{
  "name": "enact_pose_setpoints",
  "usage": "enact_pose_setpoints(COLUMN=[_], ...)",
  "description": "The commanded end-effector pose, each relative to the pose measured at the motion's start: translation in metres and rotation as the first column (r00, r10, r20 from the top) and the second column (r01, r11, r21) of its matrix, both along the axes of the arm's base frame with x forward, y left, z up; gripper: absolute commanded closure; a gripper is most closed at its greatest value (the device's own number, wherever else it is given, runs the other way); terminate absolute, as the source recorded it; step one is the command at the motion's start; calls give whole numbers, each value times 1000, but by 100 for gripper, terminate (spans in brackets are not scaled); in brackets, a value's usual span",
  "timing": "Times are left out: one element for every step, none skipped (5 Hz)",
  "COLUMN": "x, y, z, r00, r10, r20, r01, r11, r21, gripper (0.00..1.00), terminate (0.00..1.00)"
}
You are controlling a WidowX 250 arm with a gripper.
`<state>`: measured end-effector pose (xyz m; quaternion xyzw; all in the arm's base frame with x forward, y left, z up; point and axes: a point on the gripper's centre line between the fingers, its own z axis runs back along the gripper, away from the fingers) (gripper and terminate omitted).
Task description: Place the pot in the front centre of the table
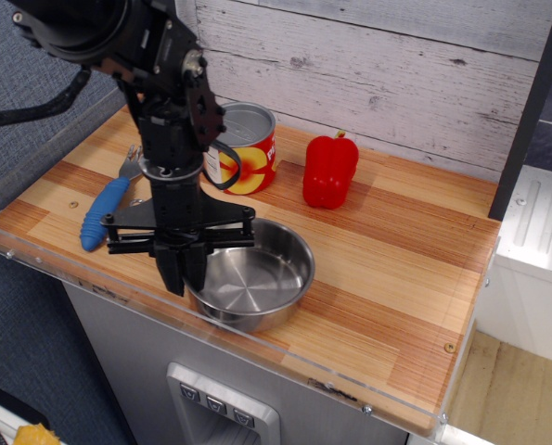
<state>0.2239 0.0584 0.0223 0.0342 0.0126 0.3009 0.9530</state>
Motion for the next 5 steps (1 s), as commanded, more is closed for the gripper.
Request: enact_pose_setpoints(x=[15,13,14,17,22], y=[8,6,4,-3,-14], z=[6,9,13,20,28], r00=[1000,1000,1000,1000,1000], r10=[-5,21,13,-7,-19], r20=[0,-9,-17,-9,-7], r01=[5,-21,-13,7,19], r11=[1000,1000,1000,999,998], r21=[-26,-7,11,38,58], gripper=[0,0,0,0,0], terminate=[0,0,0,0,0])
